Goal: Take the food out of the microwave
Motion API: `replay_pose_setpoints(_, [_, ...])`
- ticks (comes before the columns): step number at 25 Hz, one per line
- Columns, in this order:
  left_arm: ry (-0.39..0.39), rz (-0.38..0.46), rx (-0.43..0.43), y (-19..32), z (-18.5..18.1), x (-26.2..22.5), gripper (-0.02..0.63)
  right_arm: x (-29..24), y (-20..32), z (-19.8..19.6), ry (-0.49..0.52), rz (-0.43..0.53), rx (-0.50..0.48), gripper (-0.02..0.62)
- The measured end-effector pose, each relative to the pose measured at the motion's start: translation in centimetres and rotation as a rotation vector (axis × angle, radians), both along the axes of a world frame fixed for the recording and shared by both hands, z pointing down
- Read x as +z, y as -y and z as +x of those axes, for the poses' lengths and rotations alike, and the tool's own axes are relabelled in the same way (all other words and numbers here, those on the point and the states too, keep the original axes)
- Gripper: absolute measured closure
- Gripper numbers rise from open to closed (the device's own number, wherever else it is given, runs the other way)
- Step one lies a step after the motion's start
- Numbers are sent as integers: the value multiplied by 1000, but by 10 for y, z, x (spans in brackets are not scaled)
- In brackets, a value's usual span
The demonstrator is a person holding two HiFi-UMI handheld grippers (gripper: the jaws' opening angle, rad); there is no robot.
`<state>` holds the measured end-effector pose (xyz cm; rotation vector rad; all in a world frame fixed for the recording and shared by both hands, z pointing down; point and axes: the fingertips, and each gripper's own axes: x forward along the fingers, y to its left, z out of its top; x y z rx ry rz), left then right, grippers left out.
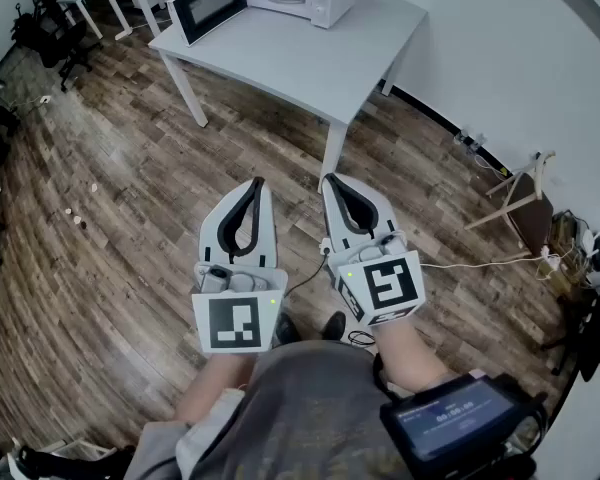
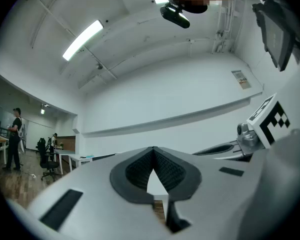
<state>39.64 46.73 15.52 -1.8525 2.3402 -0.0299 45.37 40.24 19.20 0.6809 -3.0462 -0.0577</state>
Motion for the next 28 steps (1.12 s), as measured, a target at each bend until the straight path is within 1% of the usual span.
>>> replay_pose_setpoints(4, [-3,1,-2,2,-6,-4,600,-2,2,-5,-4,-2,0,588])
replay_pose_setpoints(14, [-22,10,-6,-13,-25,-5,600,-2,-7,-22,-4,-4,8,588])
replay_pose_setpoints(21, [-28,8,-12,-36,-55,8,600,14,-23,-53,-8,-41,0,588])
replay_pose_setpoints(25, [-51,-13,-29,-36,-70,17,600,17,-25,-71,-34,-37,-31,588])
replay_pose_setpoints(28, [-48,-24,-38,-29,-80,24,600,20,-19,-84,-39,-35,-48,588])
